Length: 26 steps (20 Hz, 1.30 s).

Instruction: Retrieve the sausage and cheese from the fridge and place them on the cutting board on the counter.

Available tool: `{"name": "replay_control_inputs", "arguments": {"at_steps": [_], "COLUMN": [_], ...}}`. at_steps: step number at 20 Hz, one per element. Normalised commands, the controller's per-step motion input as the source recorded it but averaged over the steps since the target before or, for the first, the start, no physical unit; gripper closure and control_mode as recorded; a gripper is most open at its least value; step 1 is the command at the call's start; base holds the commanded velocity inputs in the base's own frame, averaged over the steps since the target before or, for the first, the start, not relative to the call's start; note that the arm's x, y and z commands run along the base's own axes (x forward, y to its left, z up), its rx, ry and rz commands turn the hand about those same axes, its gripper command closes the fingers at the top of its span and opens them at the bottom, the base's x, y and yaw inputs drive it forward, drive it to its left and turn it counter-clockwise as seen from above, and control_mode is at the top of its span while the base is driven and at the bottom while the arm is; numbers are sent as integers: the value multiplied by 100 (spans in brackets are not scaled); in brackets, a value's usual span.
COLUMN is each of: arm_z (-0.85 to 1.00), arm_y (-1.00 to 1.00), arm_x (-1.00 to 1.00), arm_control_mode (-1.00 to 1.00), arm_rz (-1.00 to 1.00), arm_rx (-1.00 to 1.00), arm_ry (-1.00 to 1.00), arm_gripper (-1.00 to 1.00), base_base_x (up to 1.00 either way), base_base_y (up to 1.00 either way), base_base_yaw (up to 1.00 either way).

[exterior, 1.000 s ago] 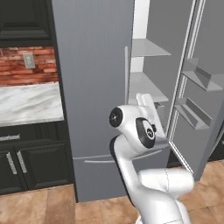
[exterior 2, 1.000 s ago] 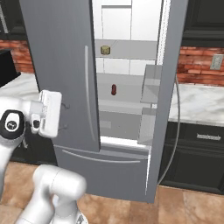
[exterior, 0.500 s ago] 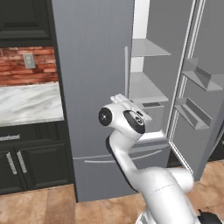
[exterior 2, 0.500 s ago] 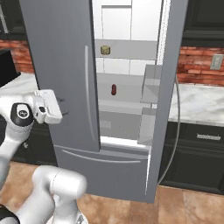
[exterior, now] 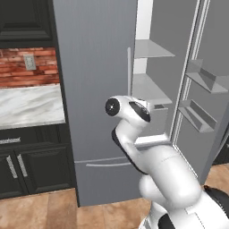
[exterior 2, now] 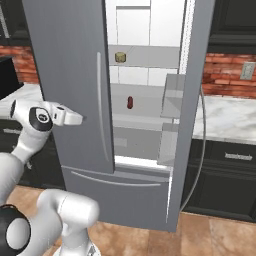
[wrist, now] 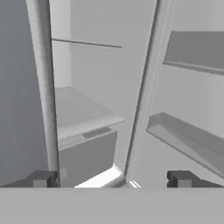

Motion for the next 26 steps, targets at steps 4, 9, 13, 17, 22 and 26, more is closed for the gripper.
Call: {"name": "replay_control_inputs", "arguments": {"at_steps": [4, 9, 13, 17, 22, 26], "arm_z": [14, 22, 5, -16, -52, -44], "arm_y": [-5, -1, -8, -7, 0, 0], "arm_x": [57, 62, 61, 29, 22, 22], "arm_control_mode": [-100, -100, -100, -100, -100, -100], "arm_rz": [16, 16, 12, 10, 4, 4], "arm_rx": [-9, 0, 0, 0, 1, 7], "arm_ry": [35, 31, 15, 1, -3, -9], "arm_gripper": [-100, -100, -100, -100, -100, -100], "base_base_x": [0, 0, 0, 0, 0, 0], "base_base_y": [0, 0, 0, 0, 0, 0], "base_base_yaw": [0, 0, 0, 0, 0, 0]}}
